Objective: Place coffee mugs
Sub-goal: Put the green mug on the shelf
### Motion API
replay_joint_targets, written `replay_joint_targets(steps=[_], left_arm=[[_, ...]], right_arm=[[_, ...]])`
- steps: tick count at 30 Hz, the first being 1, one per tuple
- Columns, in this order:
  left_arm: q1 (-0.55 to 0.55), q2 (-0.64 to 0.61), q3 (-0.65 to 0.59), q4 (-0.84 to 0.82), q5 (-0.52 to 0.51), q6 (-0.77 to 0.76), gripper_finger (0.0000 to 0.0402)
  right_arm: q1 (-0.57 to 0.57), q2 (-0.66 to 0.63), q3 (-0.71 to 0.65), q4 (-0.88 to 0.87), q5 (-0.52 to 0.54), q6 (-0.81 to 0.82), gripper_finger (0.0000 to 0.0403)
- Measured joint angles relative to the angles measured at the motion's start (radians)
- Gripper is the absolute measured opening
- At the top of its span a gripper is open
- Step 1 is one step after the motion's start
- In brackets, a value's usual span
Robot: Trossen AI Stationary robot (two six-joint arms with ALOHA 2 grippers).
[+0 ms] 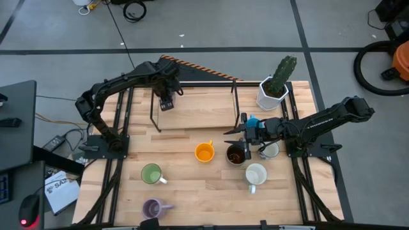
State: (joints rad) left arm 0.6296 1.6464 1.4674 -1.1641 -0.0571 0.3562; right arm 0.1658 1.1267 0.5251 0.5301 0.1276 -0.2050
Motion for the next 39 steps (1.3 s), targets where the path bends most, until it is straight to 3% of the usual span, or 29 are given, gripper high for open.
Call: replay_joint_targets(steps=[6, 9, 14, 24, 32, 39], left_arm=[[-0.047, -0.071, 0.065, -0.017, 0.025, 0.021, 0.0194], [-0.136, -0.132, 0.084, -0.012, 0.105, 0.022, 0.0194], [-0.339, -0.191, 0.083, -0.032, 0.104, -0.047, 0.0194], [-0.784, -0.208, 0.083, -0.118, 0.152, -0.486, 0.0194], [-1.099, -0.207, 0.082, -0.117, -0.024, -0.896, 0.0194], [-1.219, -0.197, 0.076, -0.132, -0.123, -1.349, 0.0194]], right_arm=[[0.0, 0.0, 0.0, -0.001, 0.0, 0.0, 0.0142], [0.0, 0.0, 0.0, -0.002, 0.0, 0.004, 0.0142], [0.0, 0.0, 0.0, -0.009, 0.0, 0.008, 0.0142], [0.0, 0.0, 0.0, -0.007, 0.0, 0.026, 0.0142], [0.009, 0.0, 0.0, -0.003, 0.0, 0.005, 0.0142], [-0.011, 0.0, 0.0, 0.041, 0.001, -0.045, 0.0142]])
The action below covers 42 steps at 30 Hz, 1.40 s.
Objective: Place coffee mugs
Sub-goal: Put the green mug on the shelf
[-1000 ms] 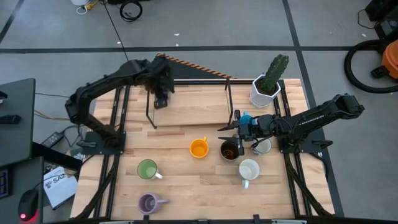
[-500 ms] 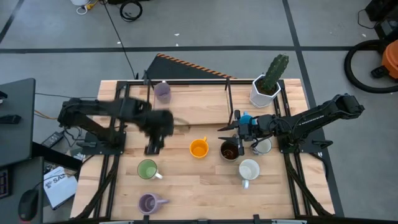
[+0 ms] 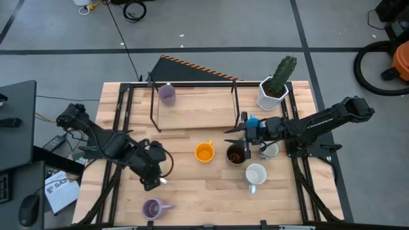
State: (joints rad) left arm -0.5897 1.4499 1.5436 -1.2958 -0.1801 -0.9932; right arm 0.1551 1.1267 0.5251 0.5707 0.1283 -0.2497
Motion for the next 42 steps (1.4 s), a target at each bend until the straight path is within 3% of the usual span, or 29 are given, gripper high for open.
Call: replay_joint_targets(steps=[7, 19, 29, 33, 42], left_arm=[[-0.01, 0.019, -0.109, -0.002, 0.08, -0.241, 0.0182], [-0.056, 0.049, -0.13, -0.001, 0.046, -0.758, 0.018], [-0.126, 0.134, -0.13, 0.02, 0.047, -0.873, 0.018], [-0.122, 0.152, -0.13, 0.034, 0.048, -0.998, 0.018], [-0.12, 0.174, -0.13, 0.142, 0.026, -1.141, 0.018]], right_arm=[[-0.021, 0.0, 0.0, 0.002, -0.05, -0.015, 0.0142], [-0.018, 0.0, 0.0, -0.075, -0.205, -0.015, 0.0142], [-0.018, 0.0, 0.0, -0.137, -0.312, -0.041, 0.0142], [-0.018, 0.0, 0.0, -0.149, -0.359, -0.048, 0.0142], [-0.018, 0.0, 0.0, -0.204, -0.377, -0.066, 0.0142]])
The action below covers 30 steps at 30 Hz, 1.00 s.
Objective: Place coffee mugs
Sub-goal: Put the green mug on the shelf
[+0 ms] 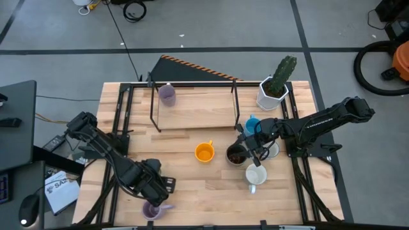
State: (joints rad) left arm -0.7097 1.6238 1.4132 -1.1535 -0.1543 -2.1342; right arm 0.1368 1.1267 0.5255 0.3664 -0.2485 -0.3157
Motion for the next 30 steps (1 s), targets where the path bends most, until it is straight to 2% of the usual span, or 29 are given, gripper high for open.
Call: replay_joint_targets(steps=[6, 13, 19, 23, 30], left_arm=[[0.013, 0.0, 0.0, -0.033, -0.051, -0.053, 0.018], [0.04, -0.005, 0.0, -0.085, 0.098, 0.036, 0.018], [0.083, -0.017, 0.001, -0.152, 0.203, 0.187, 0.0181], [0.106, -0.017, 0.001, -0.178, 0.206, 0.241, 0.0181], [0.124, -0.007, -0.002, -0.346, 0.194, 0.354, 0.0174]], right_arm=[[0.0, 0.0, 0.0, -0.007, 0.0, 0.001, 0.0142], [0.0, 0.0, 0.0, -0.009, -0.008, -0.001, 0.0142], [0.0, 0.0, 0.0, -0.009, -0.008, -0.002, 0.0142], [0.0, 0.0, 0.0, -0.011, -0.008, -0.006, 0.0142], [0.0, 0.0, 0.0, -0.028, -0.008, -0.021, 0.0142]])
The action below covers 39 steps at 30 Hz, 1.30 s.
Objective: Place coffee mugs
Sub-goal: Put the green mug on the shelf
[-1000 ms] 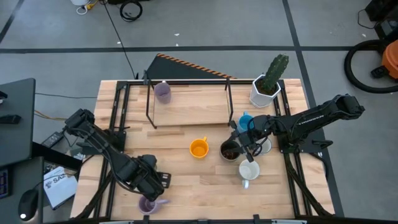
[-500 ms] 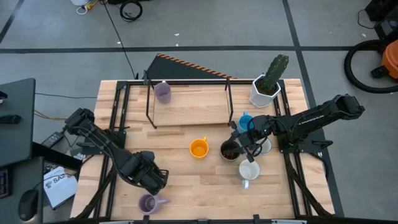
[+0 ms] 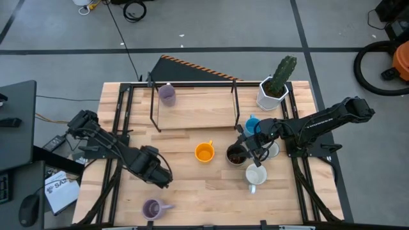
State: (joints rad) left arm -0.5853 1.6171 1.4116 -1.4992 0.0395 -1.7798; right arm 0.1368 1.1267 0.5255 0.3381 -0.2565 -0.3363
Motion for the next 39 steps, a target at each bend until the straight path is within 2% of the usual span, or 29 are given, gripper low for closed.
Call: replay_joint_targets(steps=[9, 13, 18, 24, 27, 34, 39], left_arm=[[-0.009, -0.107, -0.16, 0.113, -0.039, 0.043, 0.0145], [-0.021, -0.18, -0.232, 0.153, -0.045, 0.03, 0.0142], [-0.03, -0.29, -0.333, 0.295, -0.093, -0.037, 0.0142], [-0.03, -0.314, -0.37, 0.352, -0.116, -0.059, 0.0143], [-0.031, -0.307, -0.371, 0.379, -0.123, -0.039, 0.0155], [-0.036, -0.302, -0.371, 0.34, -0.144, -0.034, 0.0222], [-0.037, -0.264, -0.372, 0.323, -0.124, -0.031, 0.0235]], right_arm=[[0.0, 0.0, 0.0, 0.013, -0.007, 0.002, 0.0142], [0.0, 0.0, 0.0, 0.018, -0.007, 0.003, 0.0142], [0.0, 0.0, 0.0, 0.012, -0.007, 0.011, 0.0142], [0.0, 0.0, 0.0, 0.003, -0.007, 0.011, 0.0142], [0.0, 0.0, 0.0, 0.003, -0.007, 0.011, 0.0142], [0.0, 0.0, 0.0, 0.003, -0.007, 0.011, 0.0142], [0.0, 0.0, 0.0, 0.003, -0.007, 0.013, 0.0142]])
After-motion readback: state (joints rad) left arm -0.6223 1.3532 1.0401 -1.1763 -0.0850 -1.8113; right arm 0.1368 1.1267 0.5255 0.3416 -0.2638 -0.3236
